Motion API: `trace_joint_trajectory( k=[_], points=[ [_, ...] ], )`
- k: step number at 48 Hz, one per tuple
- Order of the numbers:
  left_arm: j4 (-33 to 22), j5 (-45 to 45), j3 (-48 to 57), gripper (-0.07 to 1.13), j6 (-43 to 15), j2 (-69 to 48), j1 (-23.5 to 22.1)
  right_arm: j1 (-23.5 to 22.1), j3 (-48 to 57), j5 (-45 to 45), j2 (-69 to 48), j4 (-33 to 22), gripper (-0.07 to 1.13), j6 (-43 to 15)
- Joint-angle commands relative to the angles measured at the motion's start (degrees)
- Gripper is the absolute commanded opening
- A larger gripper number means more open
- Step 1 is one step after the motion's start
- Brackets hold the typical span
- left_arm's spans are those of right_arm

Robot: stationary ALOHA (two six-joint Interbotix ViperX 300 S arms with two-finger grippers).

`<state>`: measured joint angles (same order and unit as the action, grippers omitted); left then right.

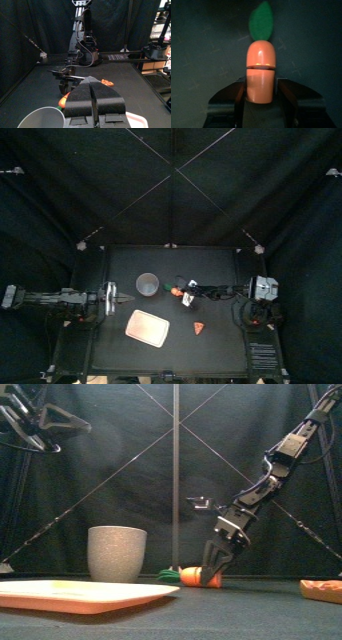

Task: Pick the carrot then place it in the grey bowl
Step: Place carrot in the grey bowl

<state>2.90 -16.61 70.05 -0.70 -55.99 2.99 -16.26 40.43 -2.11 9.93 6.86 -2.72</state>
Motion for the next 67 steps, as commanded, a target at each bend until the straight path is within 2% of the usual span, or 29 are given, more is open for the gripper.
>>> trace_joint_trajectory(
  k=[1, 4, 7, 15, 26, 34, 45, 58, 67],
  points=[
    [0.1, -0.3, -0.9, -0.03, -0.1, 0.1, 0.0, -0.3, -1.2, -0.2, -1.1, 0.0, 0.46, 0.1],
    [0.1, -0.3, -0.9, -0.03, -0.1, 0.1, 0.0, -0.4, -1.4, -0.2, -1.3, -0.1, 0.34, 0.1],
    [0.1, -0.3, -0.9, -0.03, -0.1, 0.1, -0.1, -0.5, -1.8, -0.2, -2.0, 0.0, 0.30, 0.0],
    [0.2, -0.2, -0.9, -0.03, -0.1, 0.1, 0.0, -1.1, -4.0, 0.4, -7.1, 0.0, 0.31, 0.0],
    [0.1, -0.1, -0.9, -0.03, -0.1, 0.1, 0.0, -0.9, -8.2, 6.9, -14.9, -0.7, 0.31, 0.1],
    [0.2, 0.0, -0.9, -0.03, -0.1, 0.1, 0.1, -0.1, -11.6, 7.3, -15.9, -1.5, 0.31, 0.2],
    [0.2, 0.0, -0.7, -0.03, -0.1, 0.1, 0.3, 3.2, -20.1, 7.7, -10.1, -3.3, 0.31, 0.4],
    [0.1, -0.1, -0.6, -0.03, -0.1, 0.0, 0.4, 4.4, -30.3, 12.5, -0.9, -7.4, 0.31, 0.3],
    [0.2, -0.1, -0.7, -0.03, -0.2, 0.0, 0.4, 4.0, -34.3, 13.3, 2.5, -7.9, 0.33, 0.0]
  ],
)
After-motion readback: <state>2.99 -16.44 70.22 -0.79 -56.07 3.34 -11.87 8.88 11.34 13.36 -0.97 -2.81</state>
